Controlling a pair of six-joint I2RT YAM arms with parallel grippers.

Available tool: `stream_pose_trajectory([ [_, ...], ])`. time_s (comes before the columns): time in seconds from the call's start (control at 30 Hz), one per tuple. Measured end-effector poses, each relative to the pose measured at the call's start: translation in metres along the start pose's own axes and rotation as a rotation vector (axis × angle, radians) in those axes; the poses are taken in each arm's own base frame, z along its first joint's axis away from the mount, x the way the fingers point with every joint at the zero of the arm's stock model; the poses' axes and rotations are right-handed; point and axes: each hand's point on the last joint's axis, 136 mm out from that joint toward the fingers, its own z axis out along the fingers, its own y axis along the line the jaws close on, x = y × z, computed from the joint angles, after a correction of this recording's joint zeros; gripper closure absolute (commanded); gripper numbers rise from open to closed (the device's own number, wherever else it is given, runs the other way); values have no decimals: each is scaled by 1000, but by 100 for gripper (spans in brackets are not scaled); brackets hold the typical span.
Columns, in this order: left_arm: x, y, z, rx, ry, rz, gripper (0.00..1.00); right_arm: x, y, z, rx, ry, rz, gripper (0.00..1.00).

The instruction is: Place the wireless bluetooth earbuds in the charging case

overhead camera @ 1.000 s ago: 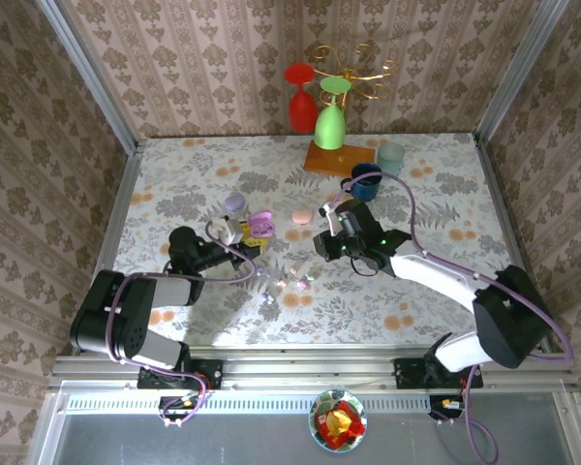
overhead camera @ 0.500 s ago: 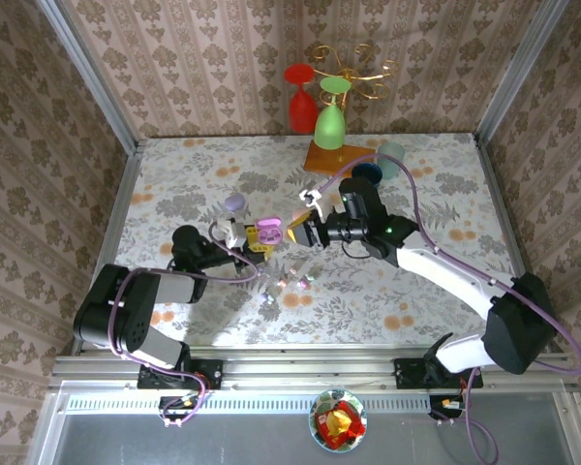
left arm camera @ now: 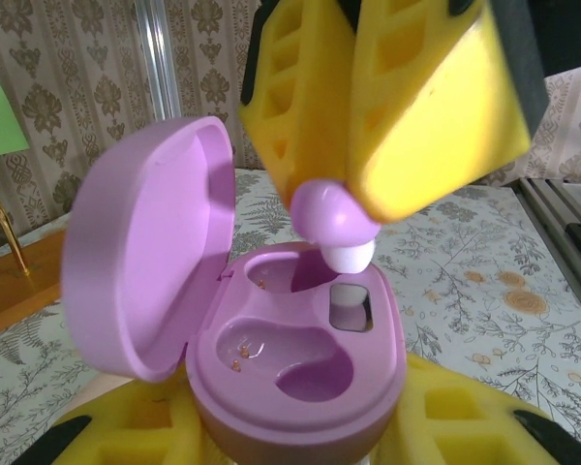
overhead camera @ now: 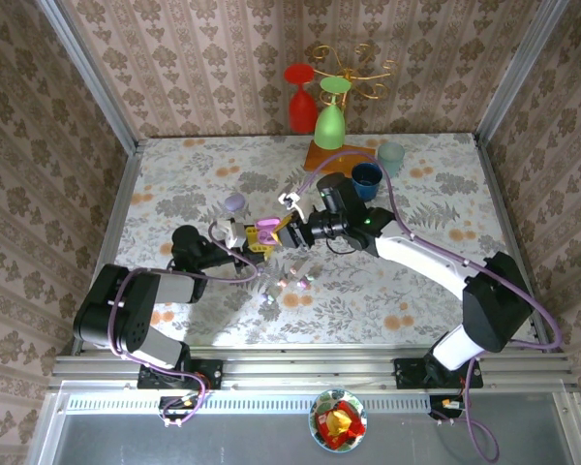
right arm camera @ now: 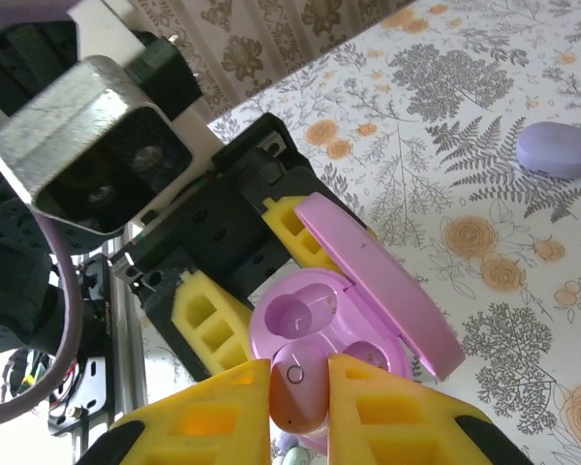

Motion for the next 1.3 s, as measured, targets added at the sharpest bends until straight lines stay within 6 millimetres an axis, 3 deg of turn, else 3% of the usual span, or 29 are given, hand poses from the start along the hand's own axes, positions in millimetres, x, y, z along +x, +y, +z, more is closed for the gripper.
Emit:
stream_pose_trajectory([
  [0.6, 0, 0, 0, -1, 0, -3, 70, 1, -9, 2, 43, 9, -9, 80],
  [1.0, -6, 1, -1, -12, -10, 15, 70, 1, -14, -1, 80, -2, 10, 52],
  [1.2, -11, 7, -4, -45, -19, 36, 69, 4, -7, -19, 91, -57, 39, 50],
  [1.3, -11, 12, -6, -70, -18, 38, 68, 3, -14, -20, 118, -93, 70, 48],
])
